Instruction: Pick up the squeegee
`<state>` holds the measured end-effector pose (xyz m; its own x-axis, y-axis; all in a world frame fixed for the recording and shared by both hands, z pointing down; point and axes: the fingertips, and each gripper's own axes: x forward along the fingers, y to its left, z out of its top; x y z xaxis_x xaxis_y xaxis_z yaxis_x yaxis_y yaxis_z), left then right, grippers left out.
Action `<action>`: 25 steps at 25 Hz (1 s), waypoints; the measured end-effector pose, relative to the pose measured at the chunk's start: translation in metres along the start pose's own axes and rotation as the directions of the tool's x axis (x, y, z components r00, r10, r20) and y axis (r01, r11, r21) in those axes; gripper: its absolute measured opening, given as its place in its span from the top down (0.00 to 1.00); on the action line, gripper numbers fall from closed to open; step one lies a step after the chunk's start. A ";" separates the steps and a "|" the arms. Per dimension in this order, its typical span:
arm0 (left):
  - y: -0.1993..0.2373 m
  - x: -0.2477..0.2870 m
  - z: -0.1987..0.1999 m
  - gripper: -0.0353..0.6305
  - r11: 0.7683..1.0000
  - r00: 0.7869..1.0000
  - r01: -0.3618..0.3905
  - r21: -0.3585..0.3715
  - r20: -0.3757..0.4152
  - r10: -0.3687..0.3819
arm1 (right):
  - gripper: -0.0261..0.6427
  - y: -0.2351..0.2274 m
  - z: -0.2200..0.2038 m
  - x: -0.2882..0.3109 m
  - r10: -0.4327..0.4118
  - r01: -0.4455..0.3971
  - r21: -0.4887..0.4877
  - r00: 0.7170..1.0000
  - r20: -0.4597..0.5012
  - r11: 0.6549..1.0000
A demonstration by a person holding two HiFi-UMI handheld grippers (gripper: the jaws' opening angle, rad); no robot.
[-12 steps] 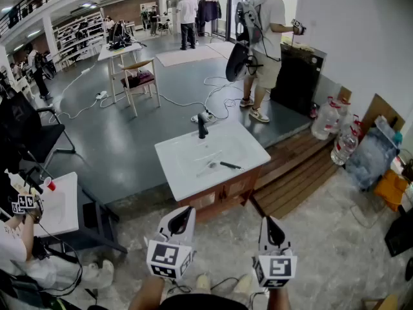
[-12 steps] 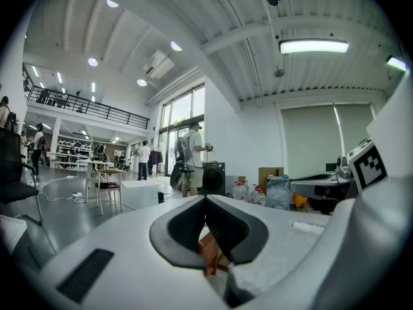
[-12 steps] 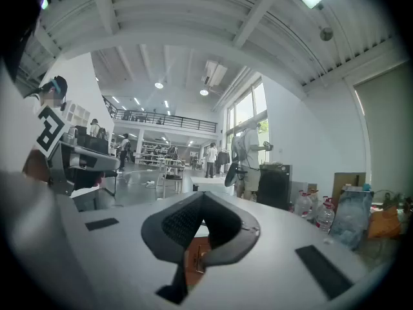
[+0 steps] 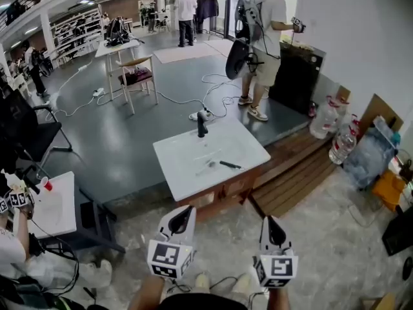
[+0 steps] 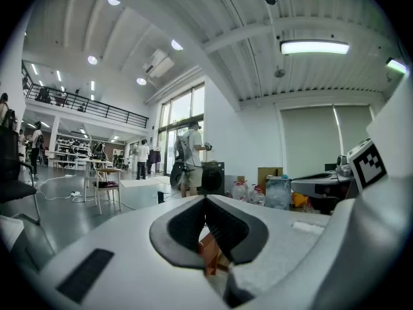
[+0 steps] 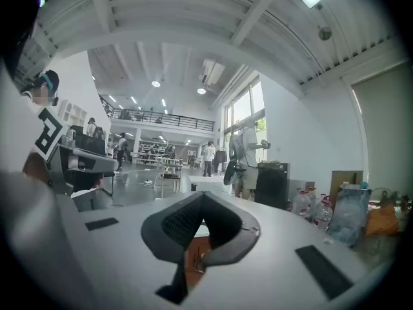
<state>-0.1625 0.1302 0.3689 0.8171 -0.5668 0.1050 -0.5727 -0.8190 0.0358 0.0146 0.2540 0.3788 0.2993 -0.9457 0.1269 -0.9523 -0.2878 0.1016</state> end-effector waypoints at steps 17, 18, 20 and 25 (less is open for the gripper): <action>0.019 0.048 -0.001 0.95 0.999 0.999 0.037 -0.016 0.006 -0.036 | 0.97 -0.010 -0.010 0.037 -0.038 0.036 -0.028 0.997 -0.060 0.999; 0.020 0.053 -0.001 0.95 0.999 0.999 0.036 -0.016 0.004 -0.036 | 0.97 -0.012 -0.010 0.042 -0.036 0.035 -0.028 0.998 -0.058 0.999; 0.022 0.064 0.000 0.95 0.999 0.999 0.033 -0.014 0.002 -0.033 | 0.97 -0.016 -0.008 0.052 -0.031 0.029 -0.029 0.998 -0.052 0.999; 0.024 0.101 0.001 0.95 1.000 1.000 0.005 -0.006 0.006 -0.005 | 0.97 -0.040 -0.012 0.088 -0.006 0.004 -0.031 0.999 -0.050 1.000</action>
<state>-0.0938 0.0528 0.3789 0.8202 -0.5635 0.0990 -0.5692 -0.8211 0.0419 0.0792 0.1845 0.3980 0.3072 -0.9353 0.1757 -0.9488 -0.2867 0.1328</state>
